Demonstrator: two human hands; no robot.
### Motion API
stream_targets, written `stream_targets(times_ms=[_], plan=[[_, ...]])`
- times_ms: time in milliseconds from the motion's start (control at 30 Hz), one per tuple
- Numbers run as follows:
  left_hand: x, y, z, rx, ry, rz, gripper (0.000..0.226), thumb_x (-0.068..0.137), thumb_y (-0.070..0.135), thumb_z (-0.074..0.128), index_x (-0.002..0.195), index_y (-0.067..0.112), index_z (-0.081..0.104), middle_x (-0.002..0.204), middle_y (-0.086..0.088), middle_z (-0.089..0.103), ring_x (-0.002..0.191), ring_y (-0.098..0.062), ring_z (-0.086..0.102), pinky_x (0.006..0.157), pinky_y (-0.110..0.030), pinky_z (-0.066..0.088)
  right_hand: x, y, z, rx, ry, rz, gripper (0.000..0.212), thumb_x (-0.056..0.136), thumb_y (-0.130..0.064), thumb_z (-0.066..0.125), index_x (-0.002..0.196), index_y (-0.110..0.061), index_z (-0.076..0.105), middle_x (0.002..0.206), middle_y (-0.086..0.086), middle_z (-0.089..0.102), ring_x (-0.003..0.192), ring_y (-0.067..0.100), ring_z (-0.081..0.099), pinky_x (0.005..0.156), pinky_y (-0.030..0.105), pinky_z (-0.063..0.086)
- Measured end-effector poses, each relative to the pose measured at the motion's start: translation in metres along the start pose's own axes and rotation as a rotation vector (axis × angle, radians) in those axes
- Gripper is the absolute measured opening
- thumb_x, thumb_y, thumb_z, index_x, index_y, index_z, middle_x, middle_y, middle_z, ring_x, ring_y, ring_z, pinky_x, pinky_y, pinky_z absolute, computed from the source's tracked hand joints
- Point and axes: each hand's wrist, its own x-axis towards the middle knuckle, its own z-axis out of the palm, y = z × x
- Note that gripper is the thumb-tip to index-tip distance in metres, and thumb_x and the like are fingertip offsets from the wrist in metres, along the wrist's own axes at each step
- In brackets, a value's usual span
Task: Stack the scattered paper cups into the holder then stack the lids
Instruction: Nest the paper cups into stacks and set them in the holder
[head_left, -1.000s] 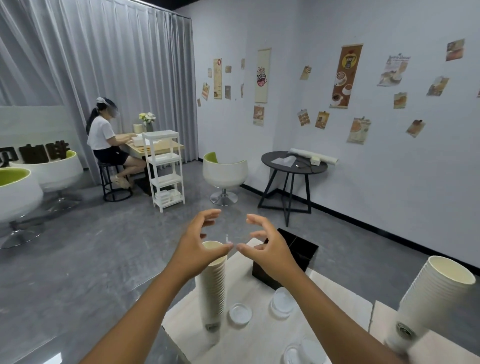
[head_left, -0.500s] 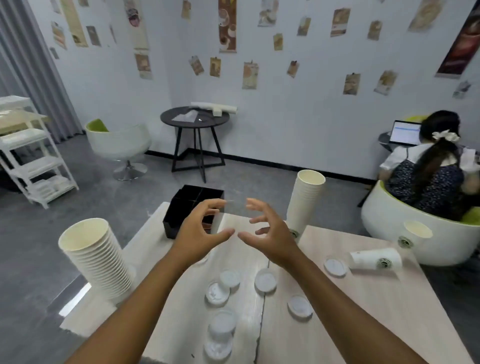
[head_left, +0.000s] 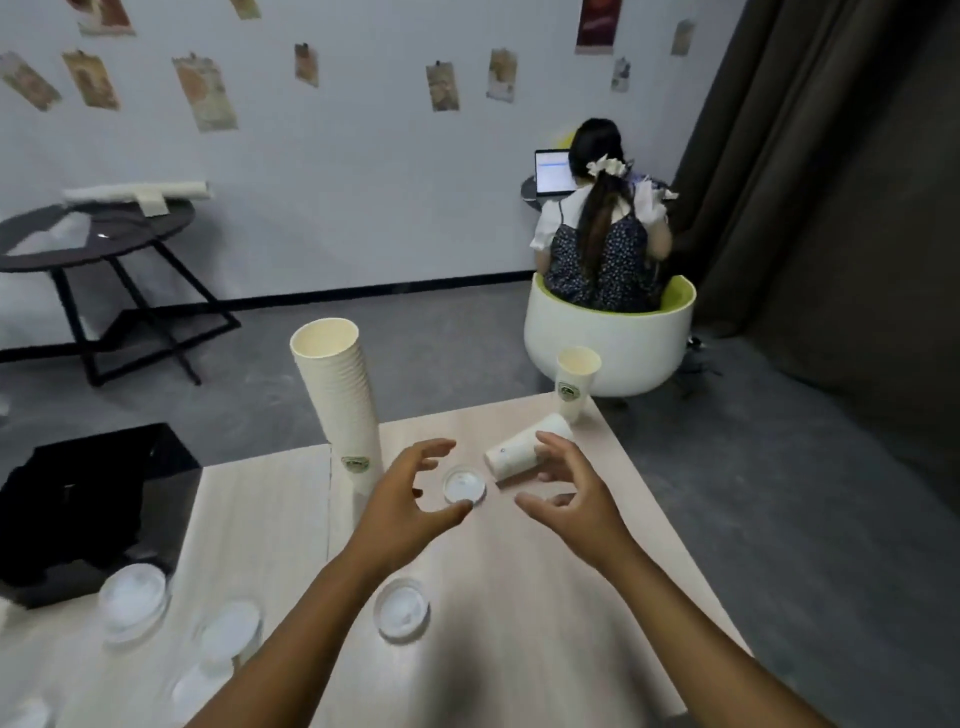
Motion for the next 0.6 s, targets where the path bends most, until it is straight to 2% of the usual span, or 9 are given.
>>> stream_targets(times_ms=[133, 300, 400, 500, 600], plan=[[0.055, 0.003, 0.052, 0.033, -0.057, 0.003, 0.071, 0.078, 0.034, 0.089, 0.136, 0.047, 0.05, 0.139, 0.031, 0.052, 0.125, 0.01, 0.05, 0.092, -0.015, 0.044, 0.04, 0.031, -0.055, 0.028, 0.073, 0.033, 0.078, 0.079, -0.025, 0.087, 0.14, -0.051, 0.046, 0.138, -0.022, 0.053, 0.115, 0.002, 0.058, 0.087, 0.032, 0.058], [0.121, -0.008, 0.105, 0.069, -0.084, -0.046, 0.073, 0.075, 0.035, 0.089, 0.134, 0.049, 0.05, 0.138, 0.031, 0.051, 0.125, 0.009, 0.048, 0.095, -0.019, 0.041, 0.096, 0.069, -0.109, 0.053, 0.119, 0.06, 0.077, 0.062, -0.05, 0.083, 0.129, -0.065, 0.047, 0.131, -0.028, 0.053, 0.113, 0.007, 0.056, 0.079, 0.027, 0.054], [0.152, -0.02, 0.134, 0.1, -0.114, -0.083, 0.073, 0.072, 0.038, 0.087, 0.134, 0.047, 0.049, 0.135, 0.031, 0.051, 0.126, -0.003, 0.05, 0.101, -0.027, 0.043, 0.128, 0.096, -0.127, 0.061, 0.118, 0.078, 0.084, 0.062, -0.045, 0.084, 0.137, -0.058, 0.047, 0.13, -0.034, 0.052, 0.115, 0.011, 0.056, 0.078, 0.024, 0.054], [0.177, -0.035, 0.159, 0.182, -0.162, -0.1, 0.076, 0.066, 0.047, 0.079, 0.137, 0.037, 0.053, 0.134, 0.025, 0.053, 0.125, -0.011, 0.051, 0.105, -0.031, 0.043, 0.156, 0.121, -0.136, 0.046, 0.089, 0.101, 0.09, 0.063, -0.042, 0.086, 0.142, -0.053, 0.045, 0.14, -0.024, 0.049, 0.117, 0.01, 0.057, 0.089, 0.033, 0.057], [0.197, -0.051, 0.179, 0.267, -0.212, -0.127, 0.08, 0.063, 0.055, 0.071, 0.138, 0.034, 0.055, 0.139, 0.016, 0.056, 0.126, -0.016, 0.052, 0.105, -0.038, 0.045, 0.175, 0.142, -0.137, 0.03, 0.066, 0.113, 0.09, 0.069, -0.029, 0.089, 0.143, -0.051, 0.044, 0.145, -0.018, 0.047, 0.119, 0.008, 0.056, 0.093, 0.037, 0.057]])
